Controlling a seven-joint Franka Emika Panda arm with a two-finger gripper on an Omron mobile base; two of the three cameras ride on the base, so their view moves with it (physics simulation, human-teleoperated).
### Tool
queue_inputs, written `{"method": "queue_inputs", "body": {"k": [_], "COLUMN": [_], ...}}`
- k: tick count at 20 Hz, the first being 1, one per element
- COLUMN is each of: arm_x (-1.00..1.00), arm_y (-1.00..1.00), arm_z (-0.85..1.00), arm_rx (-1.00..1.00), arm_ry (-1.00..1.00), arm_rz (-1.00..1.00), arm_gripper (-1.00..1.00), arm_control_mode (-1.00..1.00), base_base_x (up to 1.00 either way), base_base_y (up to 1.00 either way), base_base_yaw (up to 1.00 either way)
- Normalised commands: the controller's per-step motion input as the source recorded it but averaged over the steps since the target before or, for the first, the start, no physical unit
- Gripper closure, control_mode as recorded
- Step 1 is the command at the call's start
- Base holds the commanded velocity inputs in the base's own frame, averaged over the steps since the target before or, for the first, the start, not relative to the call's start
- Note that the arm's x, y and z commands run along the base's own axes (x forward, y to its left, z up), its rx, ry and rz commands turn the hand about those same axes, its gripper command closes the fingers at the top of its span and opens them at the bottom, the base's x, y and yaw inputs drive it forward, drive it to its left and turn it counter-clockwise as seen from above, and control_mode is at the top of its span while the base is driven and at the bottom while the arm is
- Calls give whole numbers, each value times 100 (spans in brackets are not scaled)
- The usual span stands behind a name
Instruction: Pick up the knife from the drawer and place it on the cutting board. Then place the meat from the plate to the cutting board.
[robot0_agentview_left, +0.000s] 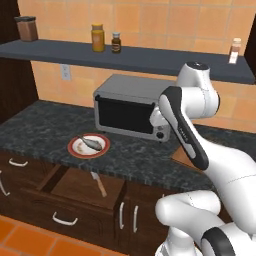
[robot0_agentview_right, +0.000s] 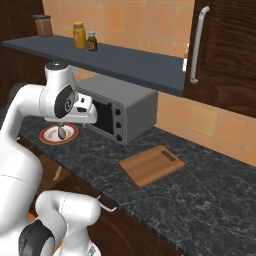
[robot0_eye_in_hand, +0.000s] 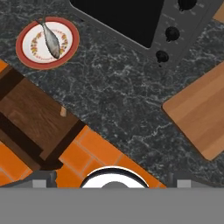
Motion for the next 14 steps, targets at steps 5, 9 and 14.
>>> {"method": "queue_inputs", "body": {"k": [5, 9, 14], "arm_x": [0, 0, 0], "arm_y": [0, 0, 0], "arm_z": [0, 0, 0], "arm_rx": [0, 0, 0], "arm_ry": [0, 0, 0], "arm_rz": [0, 0, 0], "arm_gripper": [-100, -100, -100], "arm_control_mode": [100, 100, 100], "base_base_x": [47, 41, 44], "base_base_y": [52, 71, 32], "base_base_yaw": [12, 7, 1]}}
